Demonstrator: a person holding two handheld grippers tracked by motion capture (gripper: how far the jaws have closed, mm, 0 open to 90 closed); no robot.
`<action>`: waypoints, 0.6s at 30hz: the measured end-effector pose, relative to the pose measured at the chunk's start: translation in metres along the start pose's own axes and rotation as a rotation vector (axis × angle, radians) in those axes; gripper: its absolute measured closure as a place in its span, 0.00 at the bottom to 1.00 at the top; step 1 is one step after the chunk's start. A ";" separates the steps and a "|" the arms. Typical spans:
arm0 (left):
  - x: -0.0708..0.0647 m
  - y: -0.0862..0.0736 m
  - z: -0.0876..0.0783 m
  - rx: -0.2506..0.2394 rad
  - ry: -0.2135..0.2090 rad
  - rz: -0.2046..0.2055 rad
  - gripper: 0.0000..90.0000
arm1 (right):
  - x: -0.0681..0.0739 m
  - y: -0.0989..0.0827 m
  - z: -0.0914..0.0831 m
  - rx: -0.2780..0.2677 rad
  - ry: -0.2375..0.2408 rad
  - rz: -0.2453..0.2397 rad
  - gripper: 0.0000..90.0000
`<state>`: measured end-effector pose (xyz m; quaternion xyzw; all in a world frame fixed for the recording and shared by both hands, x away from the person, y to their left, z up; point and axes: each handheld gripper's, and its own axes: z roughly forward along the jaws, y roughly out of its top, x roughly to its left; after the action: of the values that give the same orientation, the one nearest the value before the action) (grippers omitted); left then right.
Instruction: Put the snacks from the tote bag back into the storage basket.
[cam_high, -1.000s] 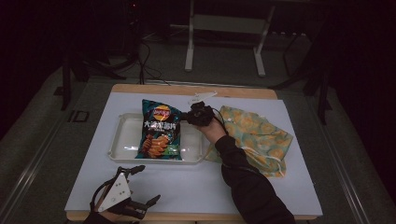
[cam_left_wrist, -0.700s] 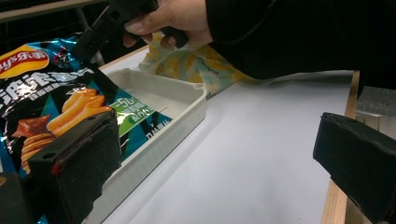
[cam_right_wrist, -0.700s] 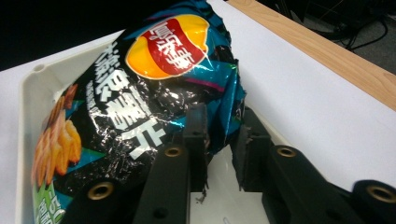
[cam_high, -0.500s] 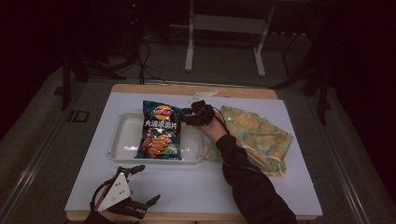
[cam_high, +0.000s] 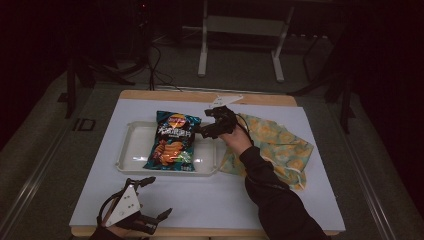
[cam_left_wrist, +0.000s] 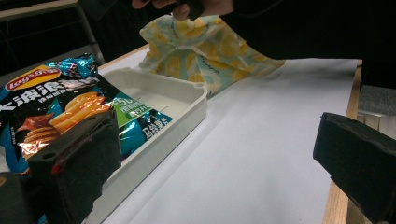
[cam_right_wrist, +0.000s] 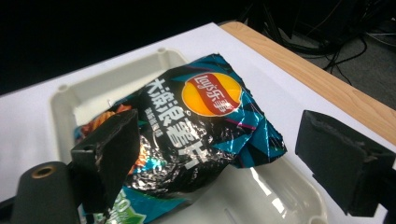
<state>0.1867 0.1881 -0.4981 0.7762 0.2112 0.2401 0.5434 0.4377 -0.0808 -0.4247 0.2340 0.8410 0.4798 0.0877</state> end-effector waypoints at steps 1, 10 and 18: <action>0.000 0.000 0.000 0.002 0.000 0.001 0.02 | 0.001 0.000 -0.003 -0.003 -0.003 -0.009 0.15; 0.000 0.000 0.000 0.002 -0.002 0.002 0.02 | -0.002 -0.008 -0.043 -0.010 -0.066 0.000 0.17; 0.000 0.000 0.002 0.006 -0.001 0.001 0.02 | -0.013 -0.021 -0.082 -0.038 -0.114 0.014 0.16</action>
<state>0.1876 0.1866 -0.4984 0.7782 0.2112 0.2392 0.5409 0.4118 -0.1585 -0.4005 0.2651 0.8238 0.4822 0.1364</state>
